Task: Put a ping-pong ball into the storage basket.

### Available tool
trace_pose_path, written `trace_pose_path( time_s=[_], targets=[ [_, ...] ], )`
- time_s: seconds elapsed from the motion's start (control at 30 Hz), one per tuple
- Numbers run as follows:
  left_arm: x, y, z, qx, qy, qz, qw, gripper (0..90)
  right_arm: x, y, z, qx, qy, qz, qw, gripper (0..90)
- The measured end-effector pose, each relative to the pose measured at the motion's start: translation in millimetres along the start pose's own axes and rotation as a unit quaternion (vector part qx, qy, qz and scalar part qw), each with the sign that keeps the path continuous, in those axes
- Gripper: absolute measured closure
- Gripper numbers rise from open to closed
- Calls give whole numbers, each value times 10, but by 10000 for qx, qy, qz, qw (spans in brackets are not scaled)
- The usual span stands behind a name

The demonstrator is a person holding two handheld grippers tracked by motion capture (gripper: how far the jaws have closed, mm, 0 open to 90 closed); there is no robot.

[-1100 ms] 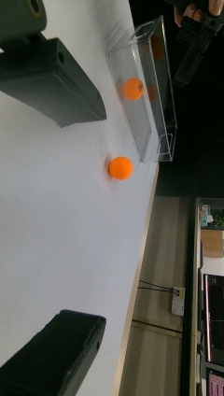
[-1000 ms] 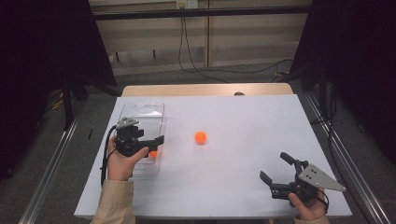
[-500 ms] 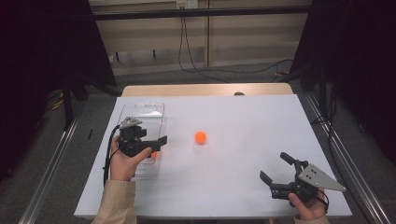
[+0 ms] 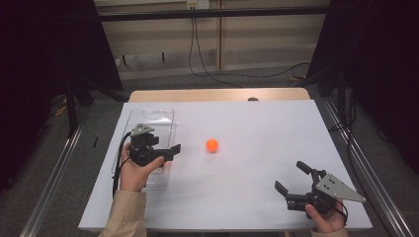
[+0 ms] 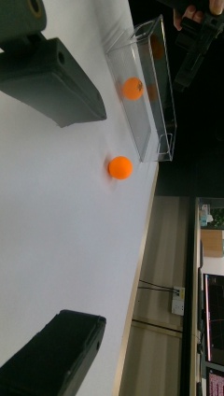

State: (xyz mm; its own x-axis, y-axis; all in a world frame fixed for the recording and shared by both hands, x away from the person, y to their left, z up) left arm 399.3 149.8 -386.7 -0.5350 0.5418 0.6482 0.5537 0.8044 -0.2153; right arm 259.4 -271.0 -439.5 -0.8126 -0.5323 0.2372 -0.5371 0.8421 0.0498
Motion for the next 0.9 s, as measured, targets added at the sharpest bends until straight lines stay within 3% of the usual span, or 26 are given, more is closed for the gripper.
trace_pose_path(
  time_s=[0.9],
  targets=[
    [-62,-95,-24,-101,-10,127,9999,103,-12,-3,1,-24,6,-3,10000,17]
  ],
)
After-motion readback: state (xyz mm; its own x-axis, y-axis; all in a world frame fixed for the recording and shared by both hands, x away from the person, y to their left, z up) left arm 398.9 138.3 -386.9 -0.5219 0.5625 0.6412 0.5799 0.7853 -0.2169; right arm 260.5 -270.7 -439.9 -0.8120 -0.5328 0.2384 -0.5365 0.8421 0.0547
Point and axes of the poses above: each handheld gripper's, and its own axes: x roughly backward along the jaws, z roughly out of its underside, y roughly to its left, the point moved 3 cm from there along -x, roughly forward along the jaws, and after that the axes turned 5 degrees about y, right-handed, at the moved point
